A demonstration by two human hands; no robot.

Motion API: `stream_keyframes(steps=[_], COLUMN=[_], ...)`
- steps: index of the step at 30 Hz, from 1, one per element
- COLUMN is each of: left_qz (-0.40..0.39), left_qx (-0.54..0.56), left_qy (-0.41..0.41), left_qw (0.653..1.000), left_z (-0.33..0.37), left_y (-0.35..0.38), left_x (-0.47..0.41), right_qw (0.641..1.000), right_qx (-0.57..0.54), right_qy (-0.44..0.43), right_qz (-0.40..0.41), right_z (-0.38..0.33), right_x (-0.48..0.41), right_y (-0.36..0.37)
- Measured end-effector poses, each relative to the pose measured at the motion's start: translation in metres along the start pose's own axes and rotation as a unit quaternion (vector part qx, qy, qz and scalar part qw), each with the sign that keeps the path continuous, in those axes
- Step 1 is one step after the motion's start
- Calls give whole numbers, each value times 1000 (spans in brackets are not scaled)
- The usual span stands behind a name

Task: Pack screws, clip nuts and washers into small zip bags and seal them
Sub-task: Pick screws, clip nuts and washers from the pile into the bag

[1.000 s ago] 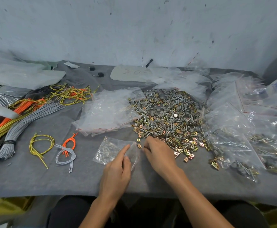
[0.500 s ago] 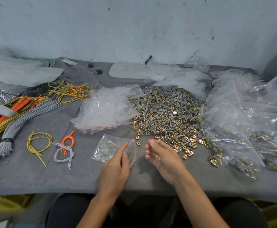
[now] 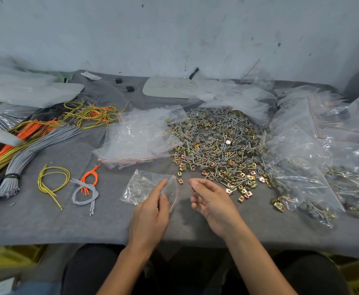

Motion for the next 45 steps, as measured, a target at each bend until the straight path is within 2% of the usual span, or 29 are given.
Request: stream_keyframes(steps=[3,5,8,11,17,23,31,38,45], left_qz=[-3,-1,6,12,10,3,8,8,5], left_qx=[5,9,14,14,15,10,6,4,10], left_qy=[-2,-2,5,7,1,5,4,4,0], left_qw=[1000,1000,1000,1000,1000,1000,1000,1000,1000], left_z=[-1,-1,-2,-5,-8,-5,-3,-3,-2], left_y=[1,1,1,1,4,4,2,0,-1], left_x=[0,0,-1,-1,-2,-1,-1,0,0], right_qw=[992,970,901,829,757,774,783,732,733], right_qx=[110,209,382,500,605,561,546,614,610], right_qy=[-62,-121,-203,-247,-243,-292,-298,-294,-298], right_qz=[-24,-30,-36,-36,-40,-17,-5,-8,-40], right_z=[-4,-9,-11,-6,2,-9,-6,3,0], right_x=[5,8,12,13,9,24,25,11,16], right_y=[9,16,31,44,57,45,48,55,54])
Point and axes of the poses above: each hand's wrist, its own x-axis away from the middle knuckle, its own y-axis out of the palm, z = x × y, the point moved 8 cm from there along -x, towards the middle knuckle, and after that the axes turned 10 degrees about -x, right-handed, at the moved point
